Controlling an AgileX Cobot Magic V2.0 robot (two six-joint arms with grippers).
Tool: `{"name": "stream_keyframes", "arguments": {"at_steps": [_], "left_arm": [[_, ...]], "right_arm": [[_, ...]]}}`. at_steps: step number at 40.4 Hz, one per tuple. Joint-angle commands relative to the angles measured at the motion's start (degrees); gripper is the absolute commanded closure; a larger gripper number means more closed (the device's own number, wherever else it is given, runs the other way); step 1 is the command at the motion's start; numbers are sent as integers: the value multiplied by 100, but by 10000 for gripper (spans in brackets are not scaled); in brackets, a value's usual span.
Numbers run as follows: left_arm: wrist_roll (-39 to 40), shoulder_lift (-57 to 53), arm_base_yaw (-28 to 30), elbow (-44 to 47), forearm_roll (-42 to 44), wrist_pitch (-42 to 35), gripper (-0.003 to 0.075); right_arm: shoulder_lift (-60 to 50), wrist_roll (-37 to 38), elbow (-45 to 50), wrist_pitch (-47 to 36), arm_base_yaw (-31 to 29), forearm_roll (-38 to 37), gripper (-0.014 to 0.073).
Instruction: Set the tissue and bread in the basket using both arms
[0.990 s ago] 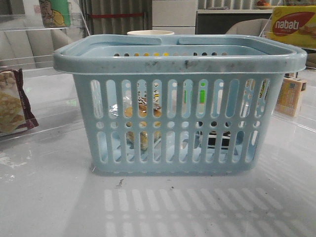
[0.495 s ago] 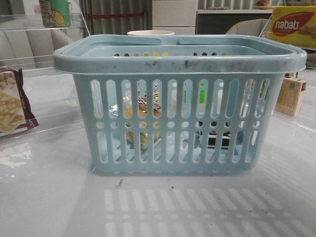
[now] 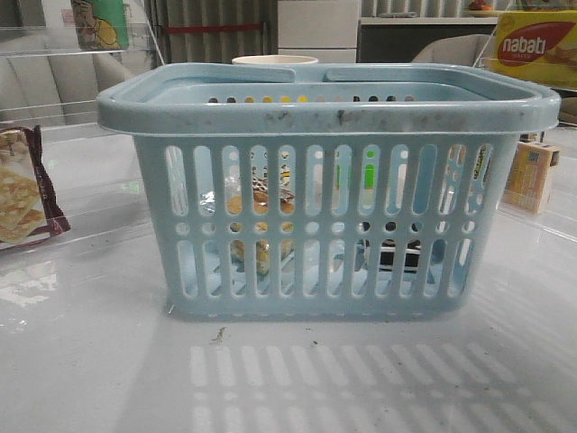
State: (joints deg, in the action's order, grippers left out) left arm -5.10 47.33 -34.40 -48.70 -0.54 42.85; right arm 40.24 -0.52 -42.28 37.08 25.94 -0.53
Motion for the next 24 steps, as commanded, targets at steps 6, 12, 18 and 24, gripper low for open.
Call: {"name": "stream_keyframes", "arguments": {"at_steps": [6,12,18,24], "left_arm": [[417,-47,-30,-166,364,-437,193],[417,-47,-30,-166,415,-423,215],[395,-47,-30,-166,415,-423,385],[372,-47,-30,-166,448,-423,580]], "right_arm": [[-22,-46,-153,-242,2,-351,34],[-22,-46,-153,-121,2,-458,92],[-22,-46,-153,-121,2,-458,334],[-22,-46,-153,-126,2,-458,535]]}}
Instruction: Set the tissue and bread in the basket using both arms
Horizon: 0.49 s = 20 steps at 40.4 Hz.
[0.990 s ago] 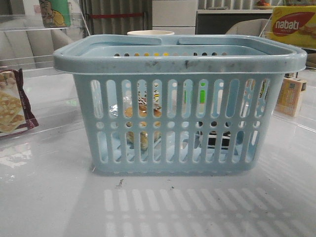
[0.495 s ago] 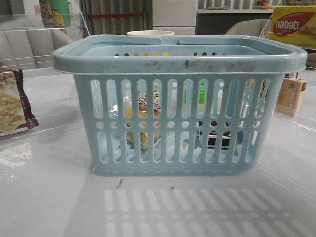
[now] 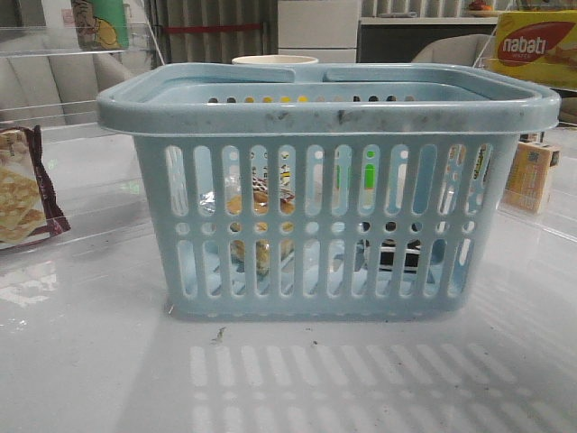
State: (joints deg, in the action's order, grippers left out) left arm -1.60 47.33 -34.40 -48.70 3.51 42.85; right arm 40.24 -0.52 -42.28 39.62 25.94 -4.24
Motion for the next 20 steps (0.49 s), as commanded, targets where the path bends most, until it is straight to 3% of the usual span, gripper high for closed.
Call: {"name": "stream_keyframes", "arguments": {"at_steps": [1,20], "left_arm": [[11,-47,-30,-166,69,-423,610],[-3,-47,-30,-166,230,-414,629]], "right_arm": [[-22,-46,-153,-392,2,-87,544],[-22,-46,-153,-392,2,-87,538]]}}
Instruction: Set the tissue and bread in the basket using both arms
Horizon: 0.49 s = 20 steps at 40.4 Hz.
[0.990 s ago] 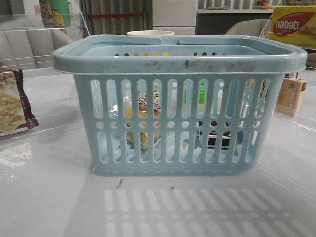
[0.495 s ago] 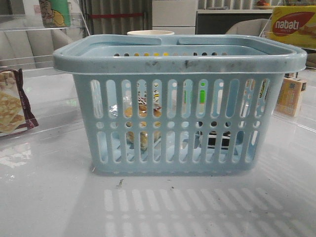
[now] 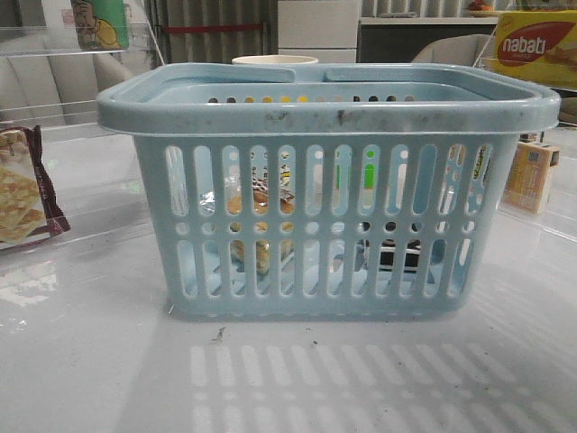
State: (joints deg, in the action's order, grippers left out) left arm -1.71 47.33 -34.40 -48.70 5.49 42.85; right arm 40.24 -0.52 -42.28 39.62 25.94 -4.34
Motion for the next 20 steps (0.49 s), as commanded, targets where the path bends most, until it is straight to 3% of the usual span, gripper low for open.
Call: {"name": "stream_keyframes", "arguments": {"at_steps": [1,11,20], "left_arm": [[7,-47,-30,-166,32,-414,629],[7,-126,-23,-119,82,-501,629],[7,-780,896,326,92,-1135,629]], "right_arm": [[-22,-46,-153,-392,2,-77,538],[-22,-46,-153,-392,2,-77,538],[-22,-46,-153,-392,2,-77,538]]}}
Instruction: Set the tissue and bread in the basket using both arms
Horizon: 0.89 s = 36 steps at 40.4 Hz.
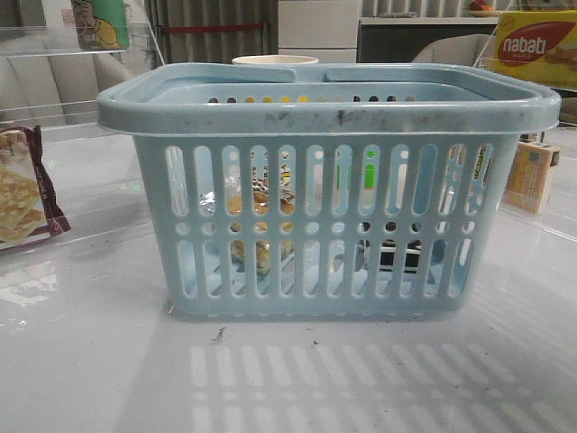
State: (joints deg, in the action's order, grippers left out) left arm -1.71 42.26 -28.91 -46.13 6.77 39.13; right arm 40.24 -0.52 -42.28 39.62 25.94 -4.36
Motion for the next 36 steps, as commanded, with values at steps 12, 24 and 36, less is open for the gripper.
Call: {"name": "stream_keyframes", "arguments": {"at_steps": [12,24,36], "left_arm": [[7,-1770,1737,2179,-540,-2573,629],[7,-3611,2713,3844,-877,-3230,629],[7,-4366,3014,4657,-1043,-3833,629]], "right_arm": [[-22,-46,-153,-392,2,-75,538],[-22,-46,-153,-392,2,-75,538],[-22,-46,-153,-383,2,-75,538]]}}
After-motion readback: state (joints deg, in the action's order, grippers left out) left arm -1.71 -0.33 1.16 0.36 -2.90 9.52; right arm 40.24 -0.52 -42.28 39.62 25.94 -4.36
